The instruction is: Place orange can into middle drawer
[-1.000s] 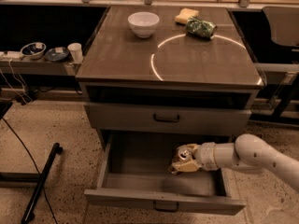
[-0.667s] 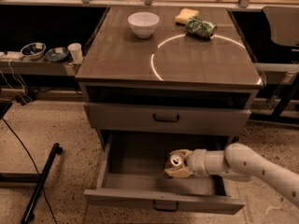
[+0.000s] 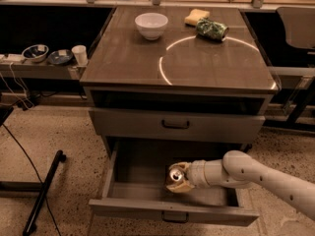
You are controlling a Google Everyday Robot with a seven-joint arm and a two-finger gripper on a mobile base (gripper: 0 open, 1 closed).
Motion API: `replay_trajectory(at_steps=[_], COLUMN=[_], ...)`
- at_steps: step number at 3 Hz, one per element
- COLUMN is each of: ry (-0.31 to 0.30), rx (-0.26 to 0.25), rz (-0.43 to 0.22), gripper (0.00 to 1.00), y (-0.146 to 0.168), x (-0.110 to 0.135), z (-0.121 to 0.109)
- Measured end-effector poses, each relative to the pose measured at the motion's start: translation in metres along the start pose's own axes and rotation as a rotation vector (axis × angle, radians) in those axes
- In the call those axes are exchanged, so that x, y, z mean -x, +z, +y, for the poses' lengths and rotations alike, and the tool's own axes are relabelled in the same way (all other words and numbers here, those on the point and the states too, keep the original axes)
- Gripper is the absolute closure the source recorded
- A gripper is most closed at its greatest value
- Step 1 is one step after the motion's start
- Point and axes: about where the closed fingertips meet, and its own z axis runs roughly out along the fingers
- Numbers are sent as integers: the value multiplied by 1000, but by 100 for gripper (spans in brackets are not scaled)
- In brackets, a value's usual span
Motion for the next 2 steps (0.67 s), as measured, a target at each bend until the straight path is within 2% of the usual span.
replay_trajectory(at_steps=[1,2], ry=[-65,-65], rx=[88,88], rz=[93,93], gripper=[50,27], y=[21,21], x=[-13,-13], z=[12,12])
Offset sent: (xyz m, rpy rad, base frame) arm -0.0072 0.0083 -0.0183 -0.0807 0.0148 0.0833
